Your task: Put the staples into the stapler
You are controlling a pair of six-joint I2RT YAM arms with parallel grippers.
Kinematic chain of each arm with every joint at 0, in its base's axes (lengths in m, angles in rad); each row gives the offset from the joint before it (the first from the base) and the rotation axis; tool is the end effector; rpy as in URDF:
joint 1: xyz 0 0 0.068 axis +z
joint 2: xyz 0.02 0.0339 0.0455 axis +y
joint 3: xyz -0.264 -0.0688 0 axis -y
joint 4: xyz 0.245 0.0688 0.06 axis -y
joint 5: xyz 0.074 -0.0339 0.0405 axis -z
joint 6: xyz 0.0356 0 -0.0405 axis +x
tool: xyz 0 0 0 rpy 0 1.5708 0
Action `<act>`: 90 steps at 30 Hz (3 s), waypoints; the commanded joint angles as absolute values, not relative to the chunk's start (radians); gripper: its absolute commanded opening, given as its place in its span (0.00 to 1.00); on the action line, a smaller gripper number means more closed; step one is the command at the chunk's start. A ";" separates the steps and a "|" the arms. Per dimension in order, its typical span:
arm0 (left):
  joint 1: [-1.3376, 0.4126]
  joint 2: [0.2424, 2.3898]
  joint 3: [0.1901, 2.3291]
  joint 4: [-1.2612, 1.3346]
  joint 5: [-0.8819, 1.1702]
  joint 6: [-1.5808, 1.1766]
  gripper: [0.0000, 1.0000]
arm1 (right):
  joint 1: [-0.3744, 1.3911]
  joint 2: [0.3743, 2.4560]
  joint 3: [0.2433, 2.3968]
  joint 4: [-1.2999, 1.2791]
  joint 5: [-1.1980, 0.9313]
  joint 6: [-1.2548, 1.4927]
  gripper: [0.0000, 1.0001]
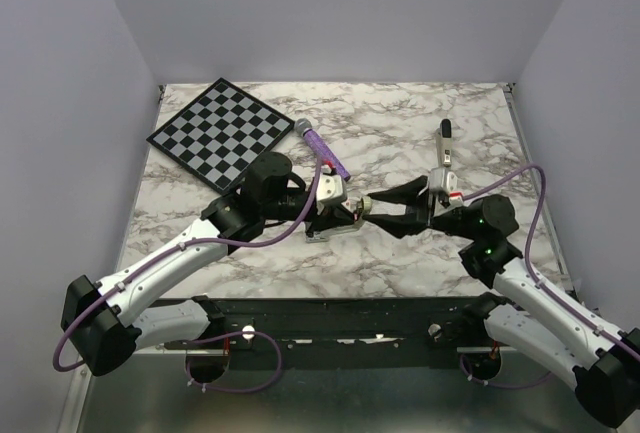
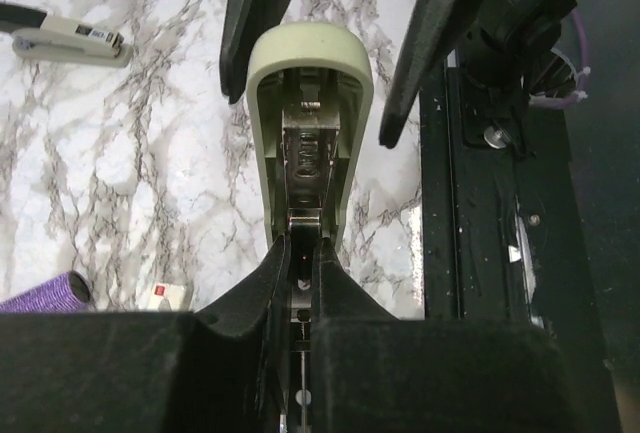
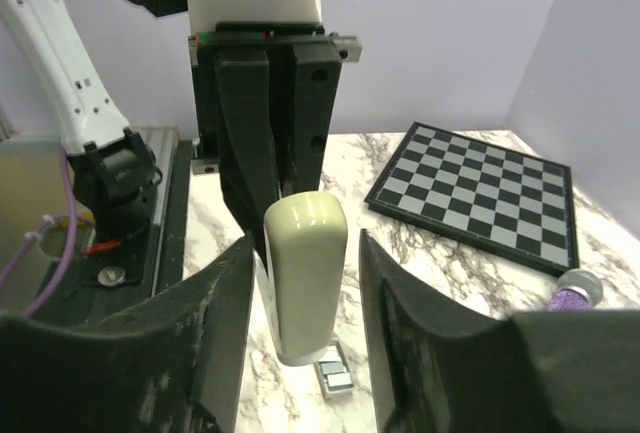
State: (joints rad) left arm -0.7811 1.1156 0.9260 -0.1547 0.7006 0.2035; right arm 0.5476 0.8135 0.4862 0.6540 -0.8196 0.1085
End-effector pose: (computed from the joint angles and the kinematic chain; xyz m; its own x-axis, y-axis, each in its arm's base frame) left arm 0.1622 -0.1931 0.3292 -0.0389 0.2561 -0.9659 0.9976 0.0652 -0.0229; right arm 0.1427 0.1175 0.3149 0.1699 0.1902 -0.9669 -0.9704 0.2029 -0.1306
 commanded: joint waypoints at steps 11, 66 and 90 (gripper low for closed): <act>-0.787 1.129 0.917 -0.078 0.178 0.011 0.00 | 0.545 0.624 0.456 0.468 -0.355 0.130 1.00; -0.752 1.532 0.704 0.026 -0.790 -0.884 0.20 | 0.545 0.644 0.451 0.202 0.006 0.193 1.00; -0.752 1.071 0.686 -0.107 -0.715 -0.844 0.80 | 0.545 0.830 0.662 -0.077 0.078 0.290 1.00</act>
State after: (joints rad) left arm -0.7528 1.1736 0.6930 -0.0555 -0.7372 -0.8967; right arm 0.5476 0.7742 0.5800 0.0486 0.0013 0.2478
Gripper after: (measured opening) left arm 0.763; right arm 0.998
